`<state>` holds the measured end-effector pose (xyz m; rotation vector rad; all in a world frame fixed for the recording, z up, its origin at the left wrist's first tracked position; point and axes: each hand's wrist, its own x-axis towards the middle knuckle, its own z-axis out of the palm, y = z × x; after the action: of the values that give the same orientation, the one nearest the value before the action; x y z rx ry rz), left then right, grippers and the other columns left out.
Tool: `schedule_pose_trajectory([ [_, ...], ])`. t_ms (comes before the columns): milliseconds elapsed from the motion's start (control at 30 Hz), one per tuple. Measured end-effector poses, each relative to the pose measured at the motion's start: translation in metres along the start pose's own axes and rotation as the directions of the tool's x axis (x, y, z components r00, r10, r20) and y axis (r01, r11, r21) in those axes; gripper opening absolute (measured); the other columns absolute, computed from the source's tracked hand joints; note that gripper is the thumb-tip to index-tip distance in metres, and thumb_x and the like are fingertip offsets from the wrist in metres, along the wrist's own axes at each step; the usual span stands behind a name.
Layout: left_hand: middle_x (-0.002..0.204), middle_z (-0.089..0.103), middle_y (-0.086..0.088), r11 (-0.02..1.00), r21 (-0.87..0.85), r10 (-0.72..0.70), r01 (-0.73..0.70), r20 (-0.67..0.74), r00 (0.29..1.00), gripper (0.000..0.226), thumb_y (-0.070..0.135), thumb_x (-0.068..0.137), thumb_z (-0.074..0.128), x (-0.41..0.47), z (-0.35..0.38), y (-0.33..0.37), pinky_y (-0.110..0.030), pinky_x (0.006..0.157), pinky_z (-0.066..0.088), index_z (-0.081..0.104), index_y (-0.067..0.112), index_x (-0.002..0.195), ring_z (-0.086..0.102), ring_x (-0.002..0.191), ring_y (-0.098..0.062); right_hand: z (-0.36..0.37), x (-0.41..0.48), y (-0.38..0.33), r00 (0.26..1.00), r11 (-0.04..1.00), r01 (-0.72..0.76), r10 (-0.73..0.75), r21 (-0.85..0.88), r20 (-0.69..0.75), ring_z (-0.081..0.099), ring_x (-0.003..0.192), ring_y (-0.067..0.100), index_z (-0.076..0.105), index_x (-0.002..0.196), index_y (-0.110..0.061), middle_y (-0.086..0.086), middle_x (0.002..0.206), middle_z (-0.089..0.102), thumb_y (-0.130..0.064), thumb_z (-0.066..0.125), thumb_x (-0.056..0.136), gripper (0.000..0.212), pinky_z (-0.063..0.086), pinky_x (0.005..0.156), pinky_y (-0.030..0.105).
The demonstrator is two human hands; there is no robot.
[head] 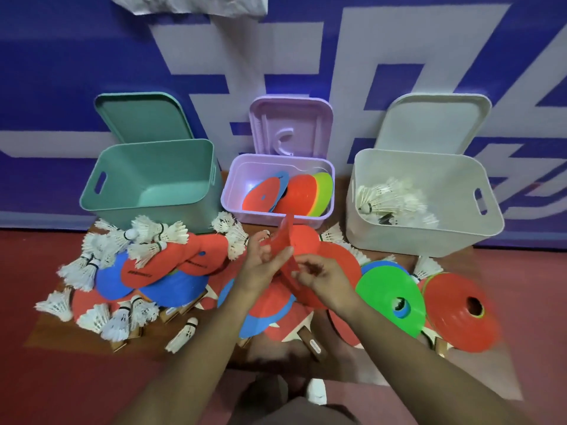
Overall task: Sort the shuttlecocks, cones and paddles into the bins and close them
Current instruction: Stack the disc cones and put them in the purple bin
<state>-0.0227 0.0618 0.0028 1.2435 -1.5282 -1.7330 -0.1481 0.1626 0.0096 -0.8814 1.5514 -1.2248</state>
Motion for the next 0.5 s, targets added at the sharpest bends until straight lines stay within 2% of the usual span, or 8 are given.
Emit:
schedule_pose_trajectory([
  [67,0.102,0.067,-0.010,0.999,0.039,0.034,-0.035,0.027,0.999,0.051,0.016,0.079,0.078,-0.002,0.019,0.000,-0.013,0.071,0.048,0.045,0.024,0.117,0.065,0.079,-0.003,-0.017,-0.017,0.001,1.000,1.000,-0.007,0.007,-0.017,0.017,0.052,0.062,-0.008,0.067,0.091,-0.013,-0.016,0.062,0.061,0.011,0.064,0.086,0.025,0.041,0.068,0.010],
  [167,0.099,0.062,-0.009,0.993,0.111,0.038,-0.043,0.047,0.998,0.048,0.021,0.077,0.078,-0.006,0.041,-0.004,-0.013,0.073,0.046,0.045,0.028,0.111,0.061,0.086,-0.014,-0.053,-0.041,0.007,0.998,0.996,-0.050,0.053,0.076,-0.038,0.055,0.076,0.004,0.071,0.091,-0.011,-0.006,0.079,0.063,-0.007,0.065,0.091,0.007,0.045,0.075,0.021],
  [233,0.094,0.059,-0.006,0.992,0.124,-0.008,-0.006,0.110,0.994,0.050,0.021,0.080,0.078,-0.013,0.061,-0.005,-0.013,0.070,0.047,0.043,0.024,0.116,0.058,0.084,-0.016,-0.080,-0.056,0.014,0.987,0.988,-0.110,0.121,0.105,-0.104,0.057,0.079,0.007,0.072,0.090,-0.012,-0.005,0.080,0.064,-0.015,0.060,0.095,0.013,0.047,0.078,0.028],
  [300,0.105,0.060,-0.007,0.989,0.144,-0.021,-0.008,0.197,0.980,0.068,0.038,0.069,0.084,-0.021,0.081,-0.006,-0.020,0.079,0.052,0.043,0.027,0.122,0.062,0.089,-0.016,-0.095,-0.068,0.018,0.984,0.987,-0.126,0.138,0.102,-0.114,0.061,0.079,0.007,0.071,0.095,-0.004,0.001,0.084,0.066,-0.014,0.059,0.096,0.016,0.050,0.077,0.028],
  [367,0.119,0.057,-0.005,0.975,0.218,-0.005,-0.052,0.251,0.968,0.085,0.045,0.061,0.087,-0.028,0.099,-0.007,-0.014,0.087,0.047,0.040,0.029,0.130,0.060,0.101,-0.010,-0.101,-0.077,0.016,0.986,0.987,-0.105,0.119,0.118,-0.115,0.065,0.081,0.008,0.072,0.102,-0.004,0.005,0.091,0.070,-0.011,0.059,0.096,0.016,0.053,0.076,0.023],
  [400,0.122,0.055,-0.004,0.966,0.244,0.020,-0.084,0.256,0.966,0.087,0.045,0.060,0.086,-0.031,0.105,-0.006,-0.010,0.087,0.045,0.039,0.029,0.132,0.059,0.103,-0.007,-0.103,-0.081,0.015,0.987,0.987,-0.093,0.110,0.133,-0.121,0.066,0.082,0.008,0.072,0.105,-0.008,0.006,0.093,0.071,-0.010,0.059,0.095,0.016,0.053,0.076,0.022],
  [500,0.121,0.056,-0.005,0.953,0.254,0.096,-0.164,0.260,0.961,0.086,0.051,0.057,0.084,-0.037,0.118,-0.002,-0.025,0.093,0.049,0.039,0.035,0.128,0.061,0.107,-0.013,-0.110,-0.090,0.017,0.988,0.986,-0.092,0.107,0.141,-0.108,0.065,0.088,0.010,0.072,0.108,-0.018,0.001,0.097,0.072,-0.006,0.059,0.094,0.023,0.051,0.082,0.028],
])
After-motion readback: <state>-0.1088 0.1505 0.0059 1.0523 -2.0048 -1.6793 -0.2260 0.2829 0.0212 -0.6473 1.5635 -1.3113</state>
